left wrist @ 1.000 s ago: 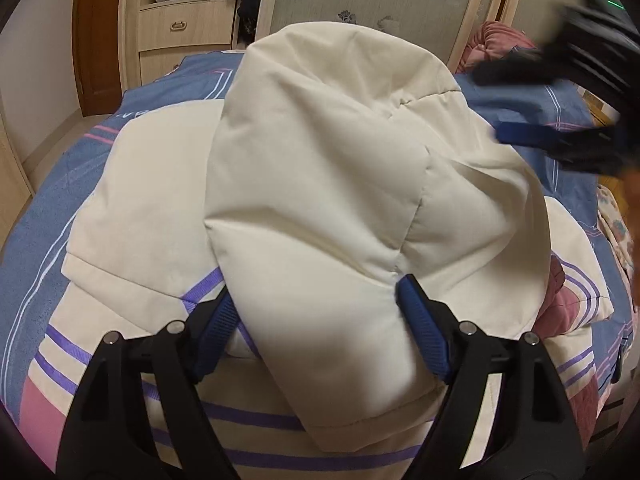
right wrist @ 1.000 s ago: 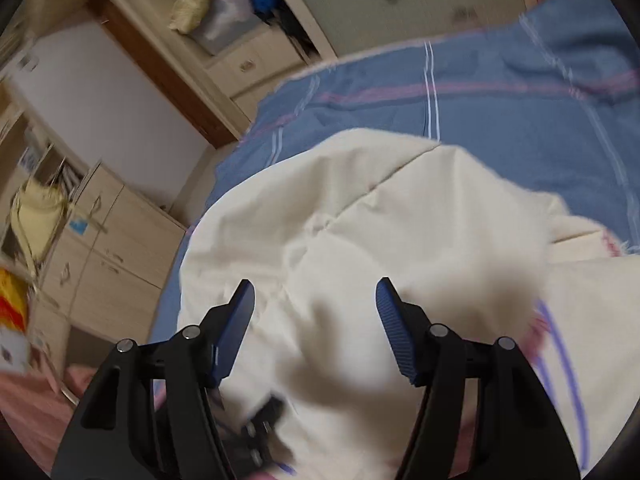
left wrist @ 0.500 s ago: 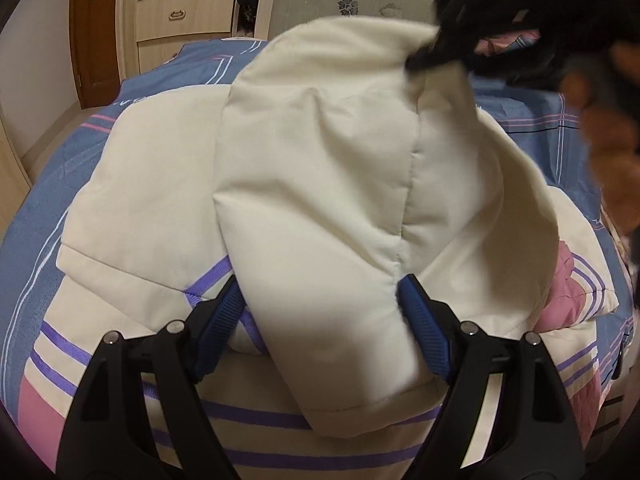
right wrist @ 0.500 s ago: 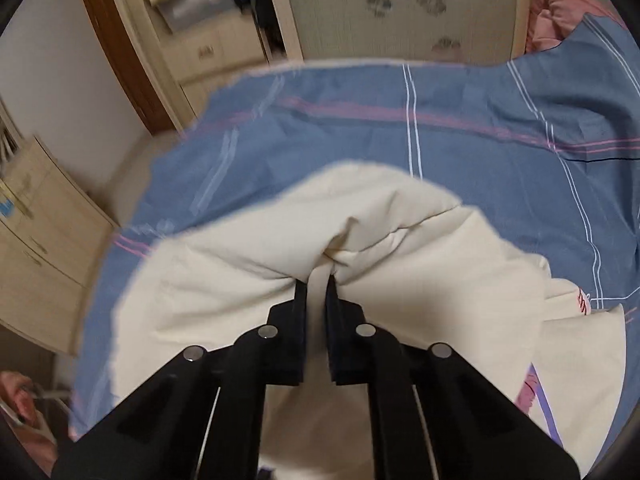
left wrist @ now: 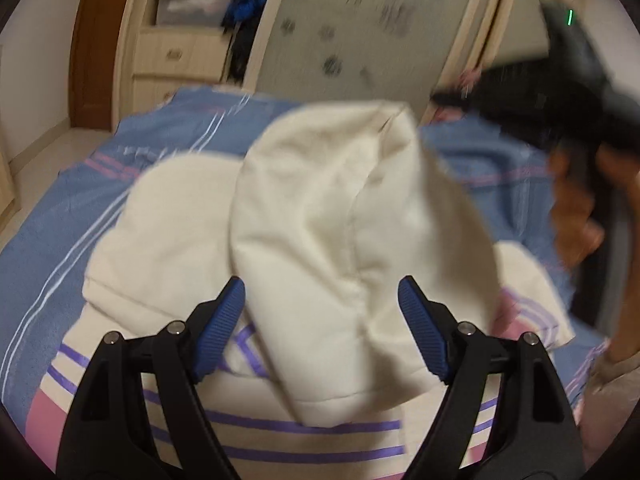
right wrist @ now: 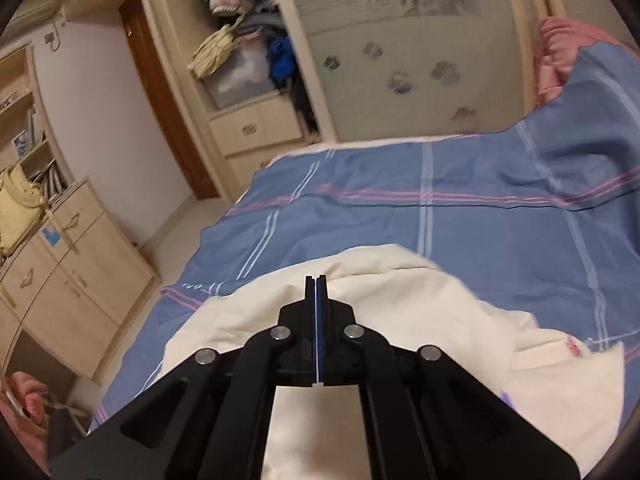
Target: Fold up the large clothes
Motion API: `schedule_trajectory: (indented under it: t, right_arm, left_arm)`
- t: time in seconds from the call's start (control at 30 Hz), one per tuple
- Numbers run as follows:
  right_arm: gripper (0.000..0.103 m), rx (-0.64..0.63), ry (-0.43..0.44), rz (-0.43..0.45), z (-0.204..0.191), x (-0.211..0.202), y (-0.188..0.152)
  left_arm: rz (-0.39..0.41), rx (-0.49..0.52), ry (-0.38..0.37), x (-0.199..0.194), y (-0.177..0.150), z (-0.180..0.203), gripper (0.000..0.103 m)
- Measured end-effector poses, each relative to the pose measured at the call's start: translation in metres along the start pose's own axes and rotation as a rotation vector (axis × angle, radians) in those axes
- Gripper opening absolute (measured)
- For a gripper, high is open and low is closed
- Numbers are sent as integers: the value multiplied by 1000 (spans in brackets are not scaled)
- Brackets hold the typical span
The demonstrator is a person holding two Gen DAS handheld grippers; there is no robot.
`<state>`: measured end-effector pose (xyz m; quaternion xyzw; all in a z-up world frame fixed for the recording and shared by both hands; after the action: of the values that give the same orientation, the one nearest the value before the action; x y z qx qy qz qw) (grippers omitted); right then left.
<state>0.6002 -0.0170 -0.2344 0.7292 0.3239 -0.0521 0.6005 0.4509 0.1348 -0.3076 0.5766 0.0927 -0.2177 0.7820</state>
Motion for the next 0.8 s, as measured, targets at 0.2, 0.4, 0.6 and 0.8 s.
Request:
schedule_trajectory:
  t: [0.2, 0.4, 0.6, 0.8]
  right_arm:
    - [0, 50, -97, -259, 66, 23, -78]
    - [0, -48, -139, -349, 82, 43, -135]
    - [15, -148, -20, -154, 19, 23, -62]
    - [15, -209, -78, -281, -7, 117, -68]
  left_arm:
    - [-61, 91, -3, 17, -15, 20, 80]
    - [-203, 132, 85, 45, -45, 7, 79]
    - [-218, 142, 96, 49, -50, 7, 79]
    - [-231, 152, 105, 50, -55, 7, 79]
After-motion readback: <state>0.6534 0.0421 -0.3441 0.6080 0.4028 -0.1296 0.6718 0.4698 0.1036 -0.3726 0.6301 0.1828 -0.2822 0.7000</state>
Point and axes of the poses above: each gripper's, at about its wrist camera, not at the fingertips, and x roughly the way its jaws point, z to its right, y to its top, the point moved 10 cm from there along x, roughly the way its jaws point, and after that the axes turned 8 degrees about z, right-handed, at the moved point
